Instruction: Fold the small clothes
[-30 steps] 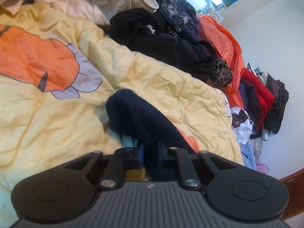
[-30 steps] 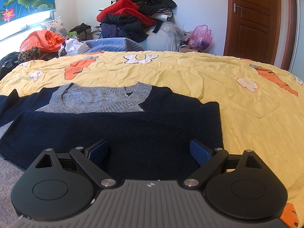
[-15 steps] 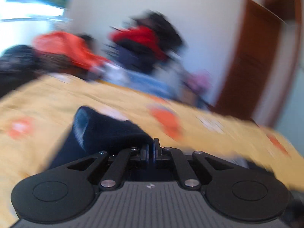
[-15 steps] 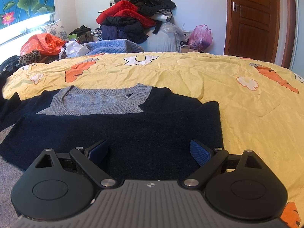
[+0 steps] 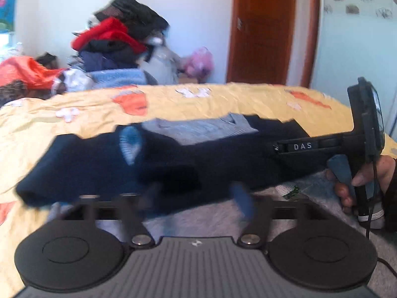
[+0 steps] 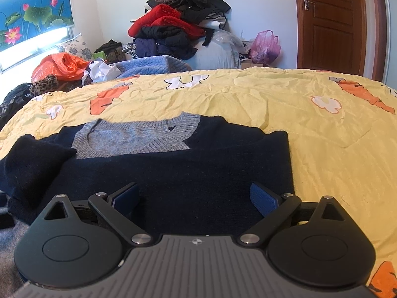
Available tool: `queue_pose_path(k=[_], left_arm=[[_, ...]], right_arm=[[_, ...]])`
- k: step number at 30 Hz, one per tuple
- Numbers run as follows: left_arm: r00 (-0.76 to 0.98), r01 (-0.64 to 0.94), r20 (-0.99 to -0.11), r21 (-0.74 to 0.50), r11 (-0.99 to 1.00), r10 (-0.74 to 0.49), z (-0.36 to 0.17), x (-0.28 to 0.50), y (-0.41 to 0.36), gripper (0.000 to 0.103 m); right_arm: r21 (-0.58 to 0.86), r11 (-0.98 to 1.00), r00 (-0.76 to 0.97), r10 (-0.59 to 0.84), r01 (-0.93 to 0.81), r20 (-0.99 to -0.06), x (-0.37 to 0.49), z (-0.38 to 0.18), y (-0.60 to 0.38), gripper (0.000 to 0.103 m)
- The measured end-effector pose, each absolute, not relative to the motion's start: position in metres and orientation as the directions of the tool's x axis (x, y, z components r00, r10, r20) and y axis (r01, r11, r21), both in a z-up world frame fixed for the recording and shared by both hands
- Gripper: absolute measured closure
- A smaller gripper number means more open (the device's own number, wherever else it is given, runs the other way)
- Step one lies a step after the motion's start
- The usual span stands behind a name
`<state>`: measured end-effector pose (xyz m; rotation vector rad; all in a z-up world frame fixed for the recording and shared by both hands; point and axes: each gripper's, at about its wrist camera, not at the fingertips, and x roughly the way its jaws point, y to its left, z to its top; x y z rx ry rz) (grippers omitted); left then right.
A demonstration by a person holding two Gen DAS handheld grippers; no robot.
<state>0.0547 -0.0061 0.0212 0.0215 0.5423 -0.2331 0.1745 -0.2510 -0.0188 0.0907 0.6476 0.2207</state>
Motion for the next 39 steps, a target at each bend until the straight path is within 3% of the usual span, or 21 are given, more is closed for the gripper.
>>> queue_pose_path(k=[4,6,11,15,19,20,21,23,25,28,30,31,32,36,39], left_arm=[[0.846,0.137,-0.496,-0.151,0.979,-0.195,0.017,0.040,0.023,0.023],[0.836,0.091,-0.519,-0.191,0.977,-0.179,0.008,0.038,0.037,0.024],[0.805,0.057,-0.558,-0.265,0.963,-0.201,-0.004,0.043,0.052,0.021],[0.802,0.069,-0.557,-0.268,0.961,-0.214,-0.006,0.042,0.053,0.018],[0.801,0.073,-0.547,-0.316,0.946,-0.244,-0.009,0.044,0.059,0.013],[0.800,0.075,-0.546,-0.318,0.945,-0.248,-0.009,0.044,0.059,0.012],[0.800,0.077,-0.546,-0.318,0.945,-0.249,-0.009,0.044,0.059,0.011],[0.799,0.082,-0.545,-0.321,0.944,-0.254,-0.009,0.045,0.058,0.010],[0.799,0.084,-0.542,-0.330,0.940,-0.261,-0.009,0.046,0.059,0.009],[0.799,0.084,-0.539,-0.338,0.937,-0.266,-0.009,0.046,0.060,0.009],[0.799,0.086,-0.538,-0.341,0.936,-0.269,-0.009,0.046,0.060,0.007],[0.799,0.087,-0.537,-0.342,0.936,-0.270,-0.009,0.046,0.060,0.007],[0.798,0.087,-0.538,-0.341,0.936,-0.270,-0.009,0.046,0.060,0.007],[0.798,0.088,-0.541,-0.333,0.939,-0.266,-0.009,0.046,0.058,0.007],[0.798,0.087,-0.542,-0.330,0.940,-0.264,-0.009,0.046,0.057,0.006]], right_arm=[[0.094,0.981,0.776,0.192,-0.170,-0.601,0.173,-0.017,-0.243,0.008],[0.030,0.984,0.776,0.159,-0.178,-0.610,0.169,-0.007,-0.223,0.016],[0.062,0.863,0.705,0.449,-0.502,-0.549,0.141,0.045,-0.139,0.014],[0.077,0.797,0.614,0.519,-0.599,-0.595,0.153,0.057,-0.079,0.019],[0.071,0.793,0.523,0.463,-0.605,-0.715,0.172,0.036,-0.046,0.052],[0.053,0.793,0.511,0.441,-0.607,-0.738,0.174,0.031,-0.042,0.053],[0.033,0.793,0.510,0.423,-0.609,-0.749,0.171,0.023,-0.041,0.055],[0.043,0.799,0.515,0.428,-0.600,-0.743,0.169,0.022,-0.046,0.076],[0.139,0.813,0.510,0.477,-0.565,-0.716,0.170,0.034,-0.067,0.081],[0.318,0.826,0.527,0.547,-0.465,-0.651,0.179,0.048,-0.123,0.080],[0.454,0.806,0.513,0.591,-0.379,-0.622,0.186,0.038,-0.159,0.061],[0.516,0.790,0.500,0.611,-0.332,-0.614,0.189,0.031,-0.173,0.036],[0.563,0.774,0.490,0.625,-0.290,-0.607,0.190,0.026,-0.184,0.022],[0.694,0.684,0.488,0.695,-0.225,-0.528,0.193,0.013,-0.201,0.021],[0.724,0.667,0.496,0.694,-0.172,-0.522,0.202,0.007,-0.198,0.024]])
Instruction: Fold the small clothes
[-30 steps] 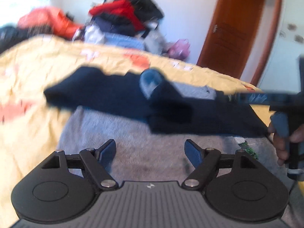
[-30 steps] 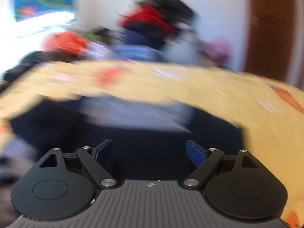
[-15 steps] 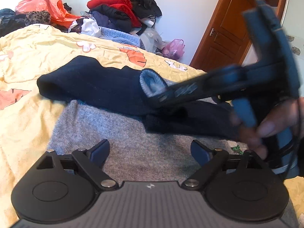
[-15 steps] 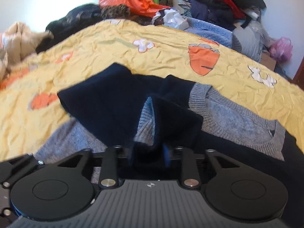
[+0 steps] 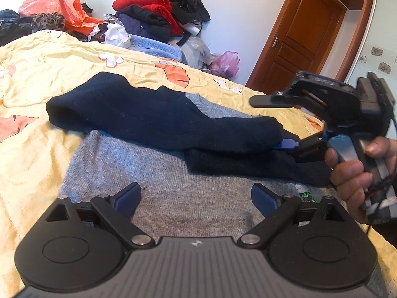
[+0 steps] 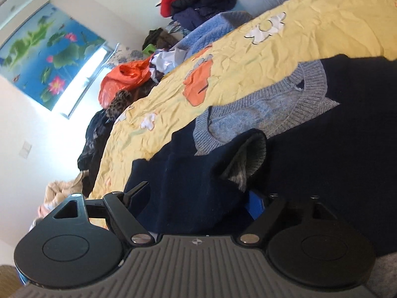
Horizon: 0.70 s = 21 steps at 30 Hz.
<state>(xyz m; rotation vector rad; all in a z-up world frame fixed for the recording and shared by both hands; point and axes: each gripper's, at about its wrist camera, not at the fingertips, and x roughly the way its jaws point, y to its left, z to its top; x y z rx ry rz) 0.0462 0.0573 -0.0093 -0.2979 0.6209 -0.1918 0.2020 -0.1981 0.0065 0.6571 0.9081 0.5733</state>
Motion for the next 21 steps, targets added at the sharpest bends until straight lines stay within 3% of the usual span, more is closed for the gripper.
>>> queue_pose_path(k=[1,2,4,12,15,21], left_arm=[[0.798,0.087,-0.542,-0.330,0.940,-0.265,-0.009,0.046,0.057,0.006],[0.797,0.087,-0.542,-0.330,0.940,-0.264,-0.009,0.046,0.057,0.006],[0.797,0.087,-0.543,-0.328,0.941,-0.263,-0.010,0.047,0.057,0.006],[0.796,0.087,-0.547,-0.319,0.944,-0.258,-0.009,0.048,0.055,0.005],[0.796,0.086,-0.547,-0.319,0.944,-0.258,-0.009,0.048,0.055,0.004],[0.794,0.089,-0.551,-0.310,0.947,-0.255,-0.010,0.049,0.053,0.003]], right_arm=[[0.716,0.679,0.495,0.684,-0.162,-0.536,0.205,0.005,-0.195,0.034],[0.693,0.705,0.495,0.661,-0.150,-0.565,0.209,0.004,-0.191,0.060],[0.635,0.760,0.491,0.610,-0.141,-0.622,0.214,-0.001,-0.182,0.087],[0.495,0.829,0.590,0.543,-0.262,-0.598,0.200,0.033,-0.208,0.088],[0.423,0.872,0.613,0.477,-0.245,-0.629,0.202,0.037,-0.238,0.088],[0.414,0.892,0.639,0.427,-0.181,-0.640,0.198,0.029,-0.284,0.088]])
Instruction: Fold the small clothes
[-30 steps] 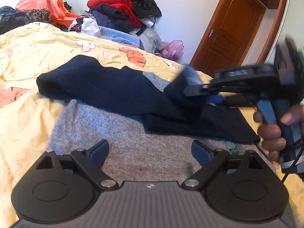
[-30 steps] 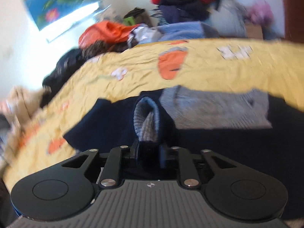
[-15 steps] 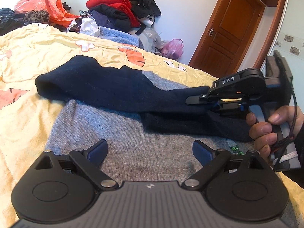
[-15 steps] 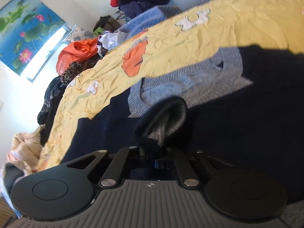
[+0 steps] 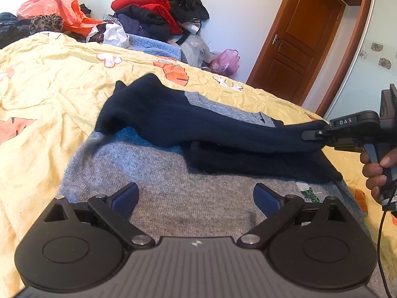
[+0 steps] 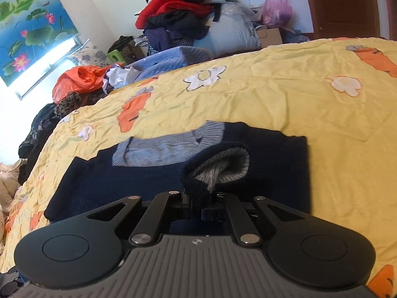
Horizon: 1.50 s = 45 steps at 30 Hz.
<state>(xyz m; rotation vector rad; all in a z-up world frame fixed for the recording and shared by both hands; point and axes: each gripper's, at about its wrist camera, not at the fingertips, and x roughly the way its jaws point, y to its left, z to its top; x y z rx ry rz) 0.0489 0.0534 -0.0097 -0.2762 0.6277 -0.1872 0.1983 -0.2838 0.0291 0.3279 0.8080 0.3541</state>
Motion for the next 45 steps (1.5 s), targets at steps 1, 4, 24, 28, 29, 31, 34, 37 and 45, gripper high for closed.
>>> queue_pose_path(k=[1,4,24,28,29,31,34,37,45], left_arm=[[0.794,0.089,-0.553,-0.307,0.948,-0.254,-0.010,0.049,0.053,0.003],[0.793,0.089,-0.556,-0.300,0.950,-0.250,-0.010,0.050,0.052,0.003],[0.789,0.092,-0.570,-0.263,0.960,-0.232,-0.010,0.052,0.049,0.002],[0.791,0.085,-0.576,-0.227,0.970,-0.204,-0.004,0.051,0.046,0.002],[0.800,0.093,-0.567,-0.208,0.974,-0.197,0.004,0.051,0.046,0.002],[0.841,0.110,-0.505,-0.196,0.974,-0.196,0.023,0.052,0.050,0.002],[0.872,0.077,-0.465,-0.184,0.980,-0.155,0.046,0.084,0.045,0.002],[0.864,0.050,-0.493,-0.124,0.991,-0.105,0.044,0.135,0.025,0.002],[0.748,0.006,-0.664,0.046,0.999,0.026,-0.008,0.217,0.010,0.002]], right_arm=[[0.411,0.894,0.639,0.423,-0.179,-0.642,0.198,0.028,-0.287,0.088],[0.391,0.904,0.635,0.407,-0.175,-0.657,0.197,0.021,-0.291,0.088],[0.375,0.917,0.630,0.373,-0.138,-0.681,0.185,0.008,-0.315,0.088],[0.372,0.920,0.639,0.361,-0.123,-0.680,0.183,0.003,-0.316,0.086],[0.374,0.920,0.653,0.354,-0.115,-0.669,0.179,0.008,-0.319,0.079],[0.314,0.945,0.753,0.271,-0.090,-0.600,0.165,0.029,-0.322,0.073],[0.204,0.976,0.869,0.162,-0.072,-0.468,0.146,0.061,-0.314,0.065],[0.194,0.976,0.868,0.182,-0.102,-0.462,0.157,0.066,-0.286,0.055],[0.152,0.987,0.781,0.140,-0.058,-0.608,0.194,-0.002,-0.246,0.056]])
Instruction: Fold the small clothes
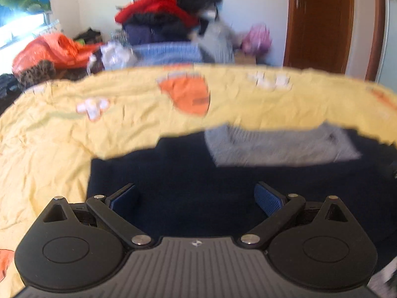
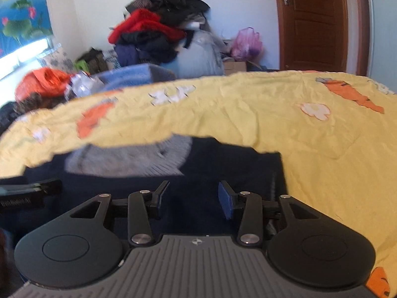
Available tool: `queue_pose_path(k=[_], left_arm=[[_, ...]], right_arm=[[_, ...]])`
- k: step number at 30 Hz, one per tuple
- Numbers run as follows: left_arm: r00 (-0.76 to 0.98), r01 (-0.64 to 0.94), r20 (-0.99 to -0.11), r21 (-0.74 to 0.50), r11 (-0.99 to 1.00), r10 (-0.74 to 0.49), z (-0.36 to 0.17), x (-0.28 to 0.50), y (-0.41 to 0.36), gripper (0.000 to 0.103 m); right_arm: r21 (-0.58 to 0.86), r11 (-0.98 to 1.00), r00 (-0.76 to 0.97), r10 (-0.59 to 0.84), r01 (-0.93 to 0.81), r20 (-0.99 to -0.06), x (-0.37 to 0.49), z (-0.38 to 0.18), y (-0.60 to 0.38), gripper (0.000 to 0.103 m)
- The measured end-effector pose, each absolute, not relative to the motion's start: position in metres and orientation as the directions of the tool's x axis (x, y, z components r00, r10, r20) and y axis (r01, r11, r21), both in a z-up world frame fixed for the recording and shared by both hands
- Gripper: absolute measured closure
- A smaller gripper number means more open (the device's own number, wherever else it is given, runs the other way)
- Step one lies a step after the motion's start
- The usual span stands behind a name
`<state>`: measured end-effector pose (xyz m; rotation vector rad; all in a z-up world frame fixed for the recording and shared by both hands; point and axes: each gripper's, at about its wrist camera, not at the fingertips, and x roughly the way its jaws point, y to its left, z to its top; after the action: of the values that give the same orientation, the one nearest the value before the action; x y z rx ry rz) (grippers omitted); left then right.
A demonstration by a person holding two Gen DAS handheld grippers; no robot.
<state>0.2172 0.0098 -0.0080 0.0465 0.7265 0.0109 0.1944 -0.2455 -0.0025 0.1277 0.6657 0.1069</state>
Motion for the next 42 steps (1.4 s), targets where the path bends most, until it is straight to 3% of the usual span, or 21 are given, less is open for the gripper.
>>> queue_pose_path(k=[4,11,14,17,21,25,32,37,42], left_arm=[[0.748,0.052,-0.663,0.015,0.999,-0.029,-0.014,0.220,0.023,0.001],[0.745,0.044,-0.666,0.036,0.998,-0.009,-0.011,0.227,0.020,0.000],[0.753,0.000,-0.657,0.040,0.999,0.026,-0.001,0.205,0.023,0.000],[0.750,0.042,-0.659,-0.042,0.998,-0.060,0.009,0.172,0.025,0.000],[0.740,0.108,-0.669,0.025,0.994,-0.063,-0.003,0.153,0.011,0.000],[0.755,0.104,-0.647,-0.041,0.994,-0.106,-0.010,0.153,0.023,0.000],[0.756,0.107,-0.646,-0.033,0.994,-0.103,-0.011,0.156,0.022,0.000],[0.759,0.091,-0.647,-0.002,0.996,-0.070,-0.010,0.155,0.017,0.000],[0.736,0.012,-0.676,-0.005,1.000,-0.012,0.009,0.133,0.013,0.000]], right_arm=[[0.040,0.990,0.804,0.131,-0.133,-0.580,0.186,-0.015,-0.248,0.058],[-0.068,0.989,0.814,0.070,-0.133,-0.577,0.188,-0.014,-0.237,0.056],[-0.029,0.997,0.825,0.047,-0.076,-0.564,0.167,0.002,-0.233,0.051],[0.054,0.991,0.826,0.133,-0.124,-0.547,0.132,0.012,-0.229,0.039],[0.020,0.991,0.785,0.116,-0.131,-0.609,0.122,-0.011,-0.220,0.038],[0.009,0.992,0.799,0.106,-0.125,-0.592,0.120,-0.016,-0.220,0.032],[0.035,0.994,0.784,0.101,-0.101,-0.612,0.105,-0.002,-0.216,0.029],[0.031,0.992,0.777,0.118,-0.126,-0.619,0.085,-0.017,-0.215,0.017],[0.034,0.992,0.772,0.117,-0.122,-0.624,0.090,-0.018,-0.215,0.014]])
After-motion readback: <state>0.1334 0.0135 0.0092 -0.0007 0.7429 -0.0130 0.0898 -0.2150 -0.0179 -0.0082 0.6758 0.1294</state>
